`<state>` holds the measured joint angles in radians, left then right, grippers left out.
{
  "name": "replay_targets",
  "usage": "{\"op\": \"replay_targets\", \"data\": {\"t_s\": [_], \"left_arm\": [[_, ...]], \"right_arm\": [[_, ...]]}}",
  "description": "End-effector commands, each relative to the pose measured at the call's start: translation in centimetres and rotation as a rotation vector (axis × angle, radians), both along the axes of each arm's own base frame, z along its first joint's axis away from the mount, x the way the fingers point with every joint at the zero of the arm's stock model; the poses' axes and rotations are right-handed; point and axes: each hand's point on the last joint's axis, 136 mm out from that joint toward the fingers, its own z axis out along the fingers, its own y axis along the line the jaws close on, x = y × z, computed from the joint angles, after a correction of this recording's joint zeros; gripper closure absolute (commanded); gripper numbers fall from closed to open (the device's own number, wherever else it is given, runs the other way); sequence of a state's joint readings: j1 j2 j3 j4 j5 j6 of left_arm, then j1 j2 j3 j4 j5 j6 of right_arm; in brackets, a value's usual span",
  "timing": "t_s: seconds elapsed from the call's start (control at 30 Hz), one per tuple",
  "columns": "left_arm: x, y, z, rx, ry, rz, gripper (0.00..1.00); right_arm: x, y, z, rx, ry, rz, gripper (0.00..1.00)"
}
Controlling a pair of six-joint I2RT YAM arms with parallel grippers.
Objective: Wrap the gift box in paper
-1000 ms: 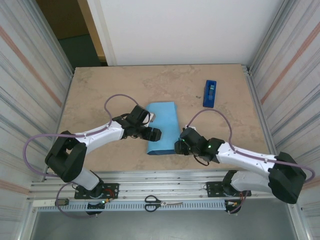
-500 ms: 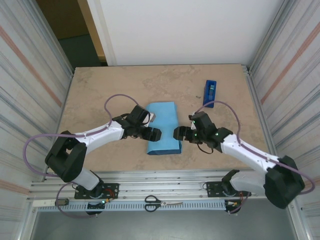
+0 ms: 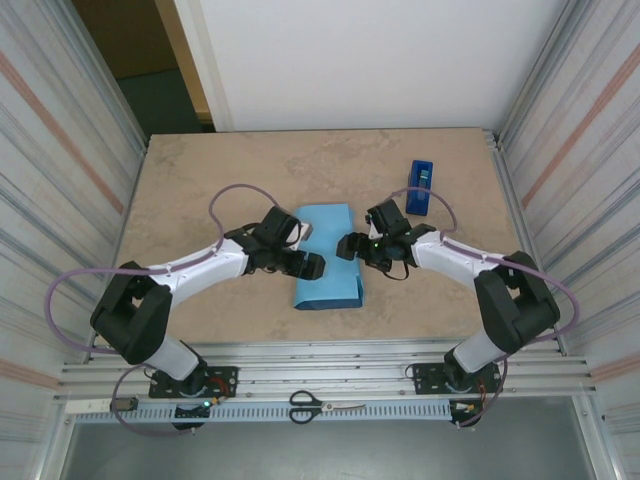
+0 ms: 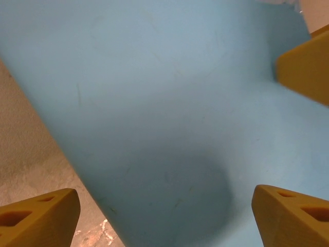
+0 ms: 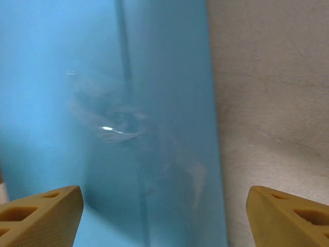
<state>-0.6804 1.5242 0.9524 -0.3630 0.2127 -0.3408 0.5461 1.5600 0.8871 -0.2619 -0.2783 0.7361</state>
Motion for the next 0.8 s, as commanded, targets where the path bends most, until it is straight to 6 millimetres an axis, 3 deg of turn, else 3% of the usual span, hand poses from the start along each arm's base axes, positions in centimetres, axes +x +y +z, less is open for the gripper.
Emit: {"op": "replay_targets", "data": {"t_s": [0.0, 0.1, 0.27, 0.4, 0.57, 0.77], "left_arm": [[0.0, -0.5, 2.9, -0.067, -0.018, -0.002, 0.1], [-0.9, -0.4, 4.0, -0.112, -0.022, 0.011, 0.1], [-3.1, 2.2, 1.1, -0.042, 0.013, 0.057, 0.12], [-4.2, 1.9, 0.2, -0.056, 0.04, 0.061, 0.15], [-4.4, 0.6, -0.3, -0.062, 0.041, 0.079, 0.18], [-4.1, 2.4, -2.7, 0.069, 0.031, 0.207, 0.33]], "right_arm": [[-1.1, -0.1, -1.6, -0.012, 0.05, 0.035, 0.2], [-1.8, -0.7, -2.6, -0.028, 0.08, 0.022, 0.22], [-2.5, -1.3, -3.2, -0.05, 0.093, 0.01, 0.23], [-2.7, -1.6, -3.5, -0.062, 0.098, 0.003, 0.23], [-3.0, -1.7, -4.0, -0.076, 0.109, 0.003, 0.23], [-3.4, -1.5, -4.3, -0.081, 0.115, 0.006, 0.23]]}}
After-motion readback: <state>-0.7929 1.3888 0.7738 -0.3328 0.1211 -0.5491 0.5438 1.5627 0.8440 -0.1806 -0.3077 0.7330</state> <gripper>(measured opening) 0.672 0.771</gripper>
